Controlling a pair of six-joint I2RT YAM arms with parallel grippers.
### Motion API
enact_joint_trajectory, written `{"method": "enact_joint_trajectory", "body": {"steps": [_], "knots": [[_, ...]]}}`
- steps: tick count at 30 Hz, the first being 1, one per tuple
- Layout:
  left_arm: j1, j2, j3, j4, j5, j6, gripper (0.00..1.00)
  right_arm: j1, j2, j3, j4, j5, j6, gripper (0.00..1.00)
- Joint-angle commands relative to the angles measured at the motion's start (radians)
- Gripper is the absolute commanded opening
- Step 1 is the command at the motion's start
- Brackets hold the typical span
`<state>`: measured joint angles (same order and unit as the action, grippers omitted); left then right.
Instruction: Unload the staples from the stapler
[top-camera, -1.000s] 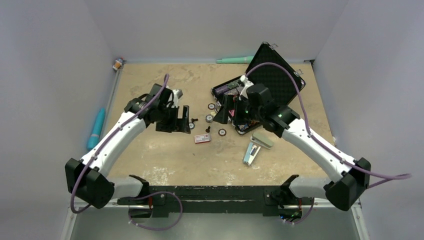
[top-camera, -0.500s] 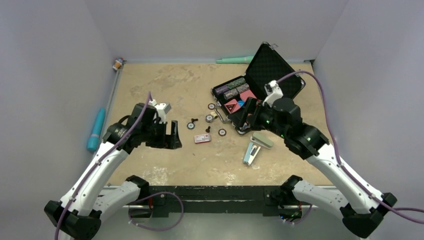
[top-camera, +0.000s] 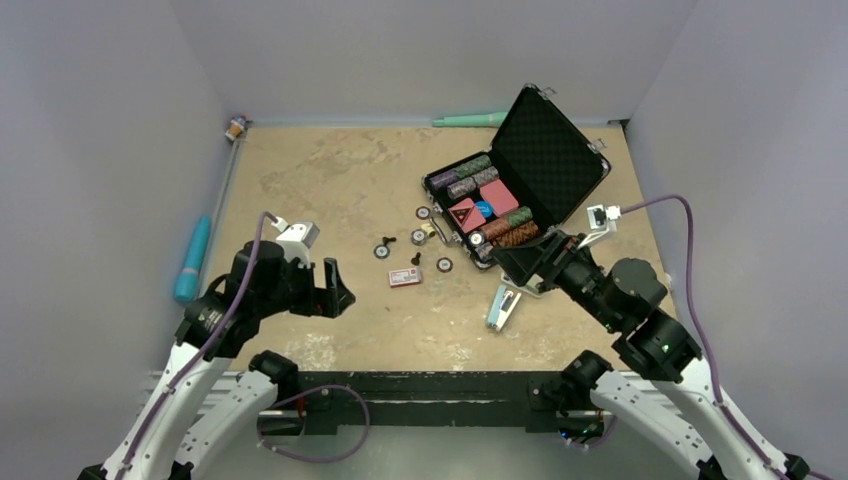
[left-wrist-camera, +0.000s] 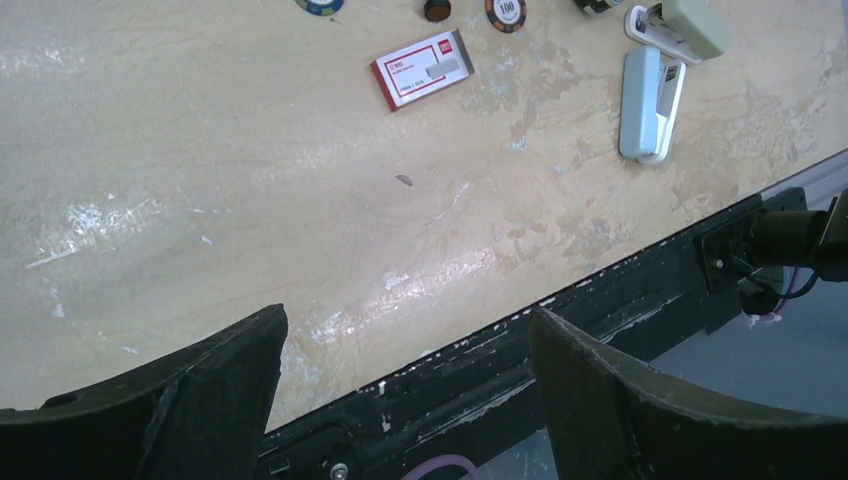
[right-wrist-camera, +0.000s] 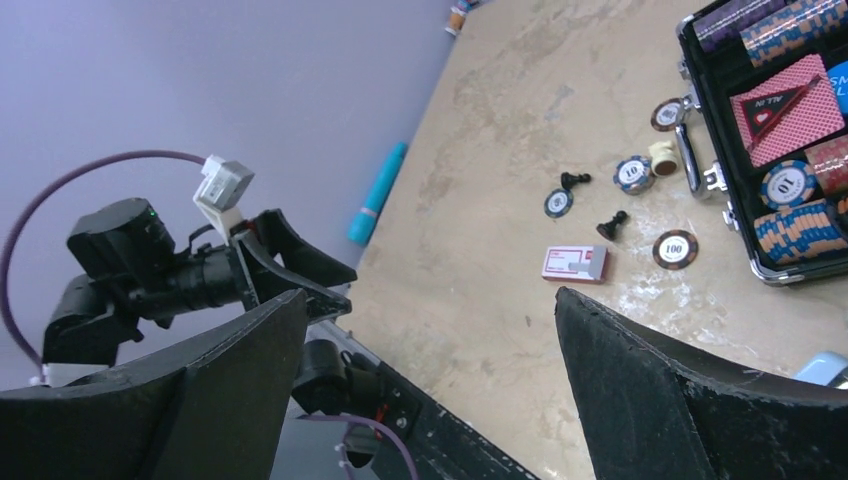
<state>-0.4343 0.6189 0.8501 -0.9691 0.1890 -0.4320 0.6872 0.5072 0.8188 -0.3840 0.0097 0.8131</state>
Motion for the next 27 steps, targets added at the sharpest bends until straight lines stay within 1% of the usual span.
{"method": "enact_joint_trajectory", "body": {"steps": [1,5,11,17,21,25,27], "knots": [[-0.001,-0.014,-0.013,0.061,-0.009,-0.011,0.94,0.005,-0.053,-0.034,0.089,0.015,0.053,0.99],[-0.001,-0.026,-0.02,0.07,0.001,-0.009,0.95,0.004,-0.104,-0.067,0.017,0.042,0.062,0.99],[-0.001,-0.03,-0.023,0.07,-0.01,-0.011,0.95,0.004,-0.27,-0.142,-0.099,0.033,0.096,0.99],[-0.001,-0.024,-0.023,0.074,-0.012,-0.008,0.95,0.003,-0.406,-0.215,-0.155,0.013,0.178,0.99],[-0.001,-0.022,-0.025,0.076,-0.012,-0.008,0.96,0.004,-0.43,-0.255,-0.156,-0.007,0.219,0.99],[0.0,-0.016,-0.025,0.073,-0.011,-0.01,0.96,0.004,-0.416,-0.267,-0.16,-0.007,0.219,0.99],[0.0,-0.017,-0.024,0.073,-0.011,-0.01,0.97,0.003,-0.408,-0.276,-0.149,-0.032,0.217,0.99]]}}
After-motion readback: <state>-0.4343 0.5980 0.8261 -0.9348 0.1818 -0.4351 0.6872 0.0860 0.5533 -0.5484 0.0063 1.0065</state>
